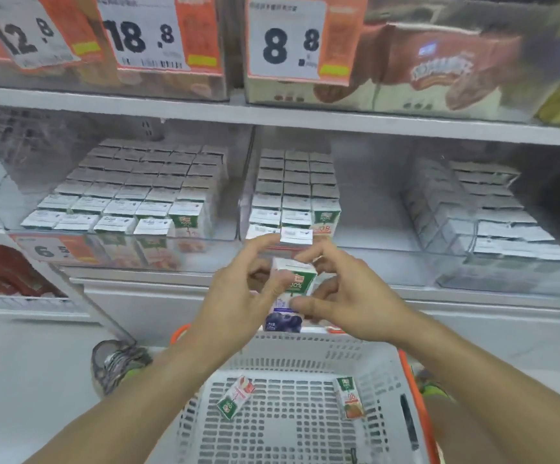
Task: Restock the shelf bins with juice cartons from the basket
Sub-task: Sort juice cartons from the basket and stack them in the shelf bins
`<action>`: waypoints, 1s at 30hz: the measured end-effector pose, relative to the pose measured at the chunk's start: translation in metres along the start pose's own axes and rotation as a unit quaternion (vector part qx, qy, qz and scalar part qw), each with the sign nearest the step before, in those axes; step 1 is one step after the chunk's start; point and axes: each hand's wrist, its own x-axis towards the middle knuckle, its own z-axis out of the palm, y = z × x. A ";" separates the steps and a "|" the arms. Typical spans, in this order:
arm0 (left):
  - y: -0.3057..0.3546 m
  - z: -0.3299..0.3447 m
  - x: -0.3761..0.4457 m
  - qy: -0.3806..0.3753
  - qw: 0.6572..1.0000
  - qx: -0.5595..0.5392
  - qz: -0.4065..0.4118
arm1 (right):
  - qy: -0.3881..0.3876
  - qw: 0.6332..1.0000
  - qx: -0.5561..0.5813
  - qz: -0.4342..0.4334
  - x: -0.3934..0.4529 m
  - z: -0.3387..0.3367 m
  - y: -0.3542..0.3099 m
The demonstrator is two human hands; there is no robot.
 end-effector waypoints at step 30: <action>0.082 0.243 0.139 -0.104 0.933 0.258 0.227 | 0.521 0.828 -0.193 0.077 -0.070 -0.322 0.170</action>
